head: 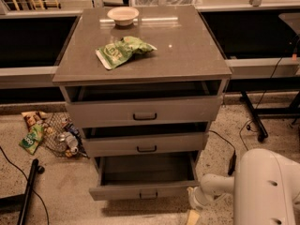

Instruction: Close bottom drawer

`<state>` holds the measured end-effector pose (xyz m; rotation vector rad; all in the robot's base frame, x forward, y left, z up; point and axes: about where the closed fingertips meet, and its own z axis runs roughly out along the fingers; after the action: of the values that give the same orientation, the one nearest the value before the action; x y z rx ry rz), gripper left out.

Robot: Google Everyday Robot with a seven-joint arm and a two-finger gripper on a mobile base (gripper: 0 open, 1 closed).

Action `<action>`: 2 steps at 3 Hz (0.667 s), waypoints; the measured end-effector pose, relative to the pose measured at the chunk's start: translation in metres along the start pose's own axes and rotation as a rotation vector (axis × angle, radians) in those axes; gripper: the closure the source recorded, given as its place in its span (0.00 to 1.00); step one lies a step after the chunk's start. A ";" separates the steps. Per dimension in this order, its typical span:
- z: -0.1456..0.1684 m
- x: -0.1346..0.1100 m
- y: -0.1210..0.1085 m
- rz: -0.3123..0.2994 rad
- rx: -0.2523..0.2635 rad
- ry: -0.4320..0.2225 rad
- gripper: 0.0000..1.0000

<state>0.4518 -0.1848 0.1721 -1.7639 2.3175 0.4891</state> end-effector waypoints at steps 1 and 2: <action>0.003 0.000 0.000 0.001 0.009 0.001 0.15; 0.014 -0.003 -0.019 -0.059 0.069 0.024 0.36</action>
Offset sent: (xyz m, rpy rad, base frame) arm 0.0603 0.0077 -0.0267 -0.0934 -0.2240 0.0883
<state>0.4700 -0.1813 0.1572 -1.8099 2.2615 0.3756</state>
